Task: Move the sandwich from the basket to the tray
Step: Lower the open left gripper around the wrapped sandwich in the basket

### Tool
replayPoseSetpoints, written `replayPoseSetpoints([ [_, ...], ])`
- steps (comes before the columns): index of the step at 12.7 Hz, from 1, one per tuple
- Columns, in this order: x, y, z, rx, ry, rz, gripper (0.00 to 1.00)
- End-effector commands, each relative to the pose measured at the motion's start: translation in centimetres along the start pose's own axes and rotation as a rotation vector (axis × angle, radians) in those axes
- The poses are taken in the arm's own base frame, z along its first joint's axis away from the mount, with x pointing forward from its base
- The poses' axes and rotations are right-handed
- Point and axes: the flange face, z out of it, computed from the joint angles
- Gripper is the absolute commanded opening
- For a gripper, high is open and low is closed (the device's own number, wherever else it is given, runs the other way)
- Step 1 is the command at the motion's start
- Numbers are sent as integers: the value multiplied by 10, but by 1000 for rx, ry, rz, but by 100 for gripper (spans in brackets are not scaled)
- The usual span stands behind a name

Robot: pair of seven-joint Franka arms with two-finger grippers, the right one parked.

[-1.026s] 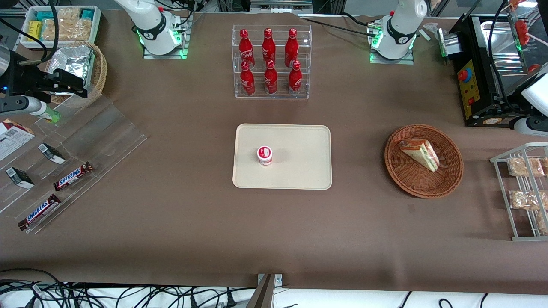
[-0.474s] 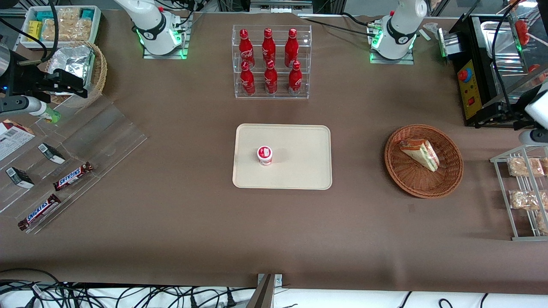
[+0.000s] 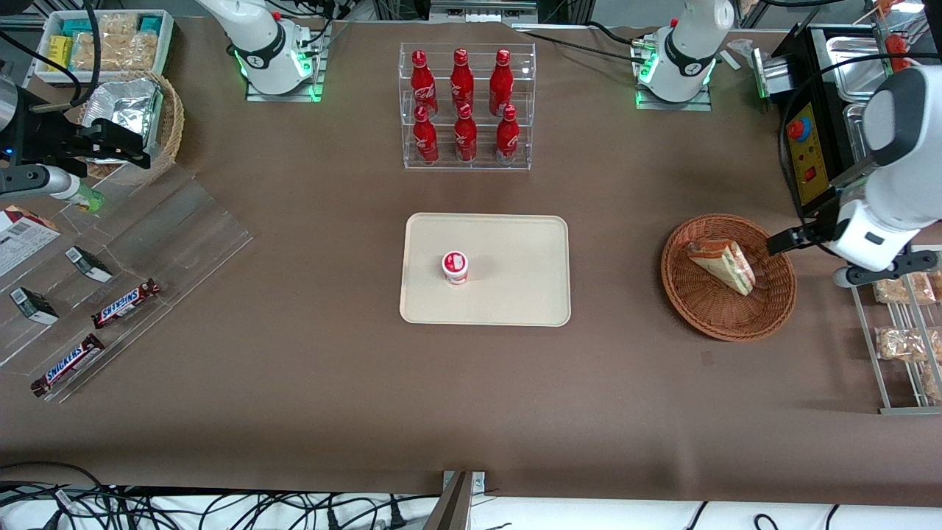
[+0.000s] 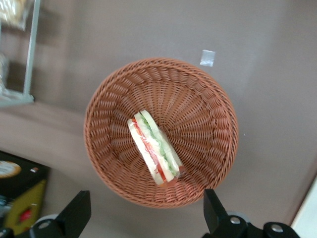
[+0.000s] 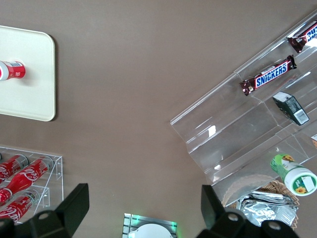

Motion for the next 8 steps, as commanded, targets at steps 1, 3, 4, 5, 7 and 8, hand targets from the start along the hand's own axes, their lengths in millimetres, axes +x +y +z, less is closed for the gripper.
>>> replayPoseSetpoints([
  [1, -29, -1, 36, 19, 48, -139, 100],
  [3, -39, 0, 66, 32, 85, -227, 100],
  [4, -41, 1, 78, 20, 106, -281, 100],
  [5, -44, 2, 91, 17, 118, -313, 100],
  [7, -49, 3, 114, 3, 122, -365, 100],
  [8, -52, 4, 123, -12, 130, -379, 100],
])
